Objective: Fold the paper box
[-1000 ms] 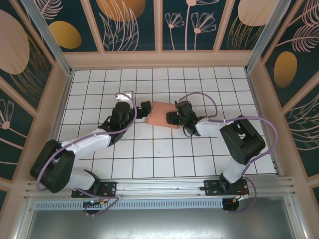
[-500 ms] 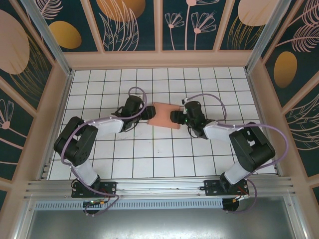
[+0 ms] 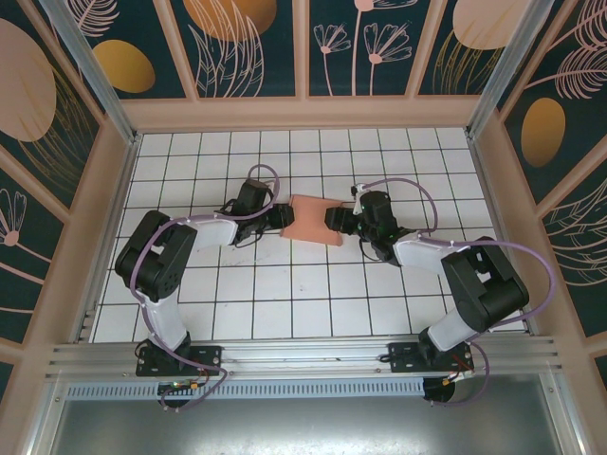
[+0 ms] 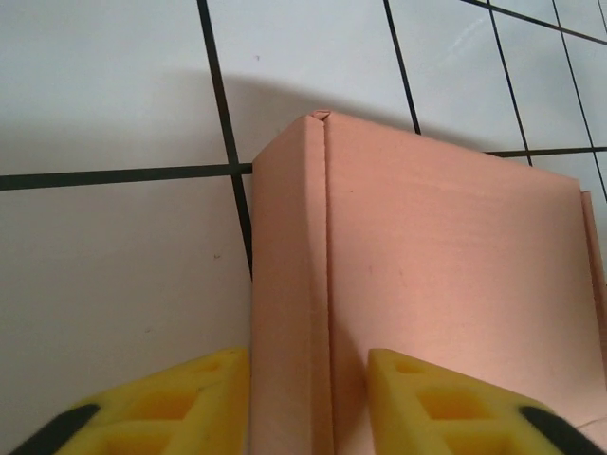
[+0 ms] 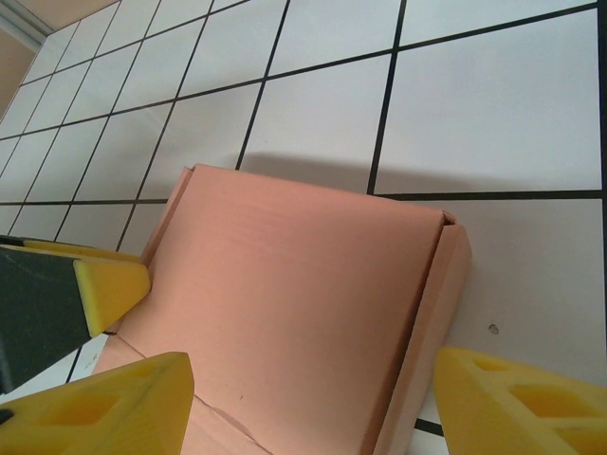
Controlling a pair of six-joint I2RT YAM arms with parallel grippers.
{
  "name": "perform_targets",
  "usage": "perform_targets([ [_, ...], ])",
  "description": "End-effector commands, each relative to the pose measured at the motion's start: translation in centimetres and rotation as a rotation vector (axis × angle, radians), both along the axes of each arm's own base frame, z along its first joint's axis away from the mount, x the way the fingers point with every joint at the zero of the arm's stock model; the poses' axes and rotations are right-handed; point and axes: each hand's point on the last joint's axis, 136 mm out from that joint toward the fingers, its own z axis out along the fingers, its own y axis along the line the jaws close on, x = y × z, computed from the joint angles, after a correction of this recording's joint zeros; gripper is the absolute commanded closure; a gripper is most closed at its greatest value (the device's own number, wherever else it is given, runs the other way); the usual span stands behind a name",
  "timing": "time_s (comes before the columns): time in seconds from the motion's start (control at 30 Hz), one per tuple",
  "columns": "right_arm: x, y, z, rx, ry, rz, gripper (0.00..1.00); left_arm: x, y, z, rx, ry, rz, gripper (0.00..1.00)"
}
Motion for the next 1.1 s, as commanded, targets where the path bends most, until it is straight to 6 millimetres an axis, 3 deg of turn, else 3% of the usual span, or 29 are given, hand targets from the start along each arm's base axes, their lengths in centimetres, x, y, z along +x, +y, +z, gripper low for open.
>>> perform_targets([
  [0.0,0.0,0.0,0.8,0.029,-0.019,0.001,0.32,0.2,0.1,0.0,-0.017,0.014,-0.003,0.66],
  [0.2,0.0,-0.1,0.6,0.034,-0.007,-0.002,0.32,0.0,0.3,0.1,-0.061,0.019,-0.012,0.74],
  [0.73,0.3,-0.1,0.9,0.22,0.075,-0.023,0.33,-0.6,1.3,-1.3,-0.163,0.073,-0.028,0.8],
  [1.07,0.4,0.4,-0.4,0.278,0.177,-0.028,0.32,-0.6,2.5,-2.3,-0.241,0.103,-0.019,0.83],
])
